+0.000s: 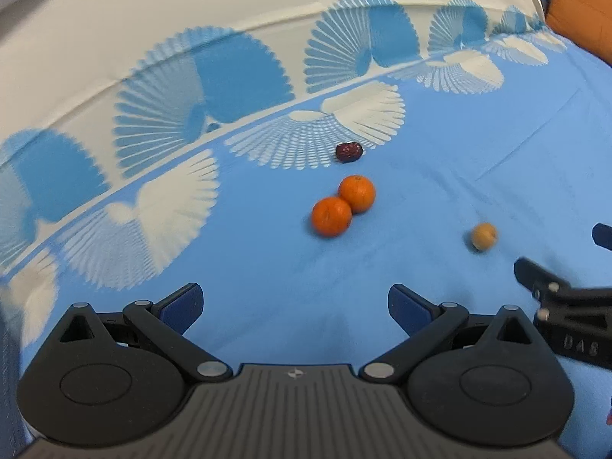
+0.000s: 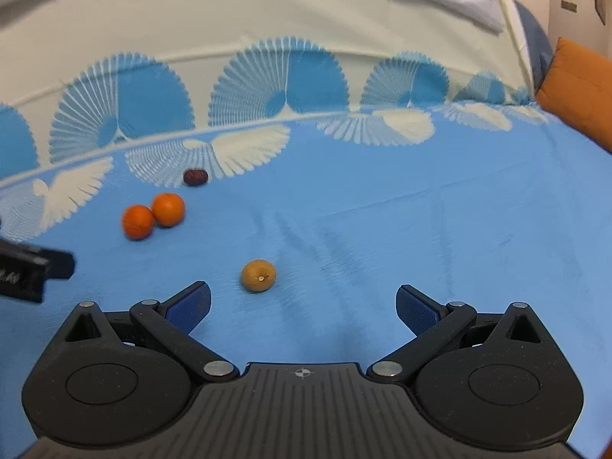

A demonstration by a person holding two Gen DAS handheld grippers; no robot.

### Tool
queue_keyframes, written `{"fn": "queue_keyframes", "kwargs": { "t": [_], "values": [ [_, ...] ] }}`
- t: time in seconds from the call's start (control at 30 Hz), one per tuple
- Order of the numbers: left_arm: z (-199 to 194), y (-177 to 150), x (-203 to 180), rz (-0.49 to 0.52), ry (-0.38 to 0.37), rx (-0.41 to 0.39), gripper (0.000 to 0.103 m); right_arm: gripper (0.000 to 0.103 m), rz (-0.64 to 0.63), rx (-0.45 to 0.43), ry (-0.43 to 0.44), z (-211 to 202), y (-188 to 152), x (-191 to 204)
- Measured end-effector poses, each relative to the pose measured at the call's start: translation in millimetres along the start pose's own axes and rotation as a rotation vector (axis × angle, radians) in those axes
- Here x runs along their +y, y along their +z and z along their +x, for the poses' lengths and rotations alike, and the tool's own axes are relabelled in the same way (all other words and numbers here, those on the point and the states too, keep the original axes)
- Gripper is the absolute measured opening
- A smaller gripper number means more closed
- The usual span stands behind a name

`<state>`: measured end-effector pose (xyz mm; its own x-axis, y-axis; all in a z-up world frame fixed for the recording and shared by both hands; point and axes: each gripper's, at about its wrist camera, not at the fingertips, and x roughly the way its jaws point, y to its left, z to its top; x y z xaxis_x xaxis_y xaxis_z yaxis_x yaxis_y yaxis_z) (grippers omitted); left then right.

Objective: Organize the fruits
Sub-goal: 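Grasp a mandarin with the left tool while the right tool grasps a yellow fruit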

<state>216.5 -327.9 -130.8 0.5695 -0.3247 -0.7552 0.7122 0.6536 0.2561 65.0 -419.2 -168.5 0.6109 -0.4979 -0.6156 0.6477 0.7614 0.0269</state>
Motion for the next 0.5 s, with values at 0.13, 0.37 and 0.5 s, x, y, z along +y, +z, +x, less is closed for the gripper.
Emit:
{"fn": "queue_keyframes", "kwargs": {
  "t": [0.13, 0.37, 0.5],
  "values": [
    [50, 12, -2, -0.010, -0.037, 0.018, 0.103, 0.102, -0.035, 0.008, 0.006, 36, 0, 12],
    [103, 34, 3, -0.050, -0.082, 0.009, 0.103, 0.102, -0.079, 0.010, 0.048, 75, -6, 27],
    [115, 37, 7, -0.074, -0.113, 0.014, 0.103, 0.102, -0.074, -0.001, 0.055, 74, -7, 26]
  ]
}}
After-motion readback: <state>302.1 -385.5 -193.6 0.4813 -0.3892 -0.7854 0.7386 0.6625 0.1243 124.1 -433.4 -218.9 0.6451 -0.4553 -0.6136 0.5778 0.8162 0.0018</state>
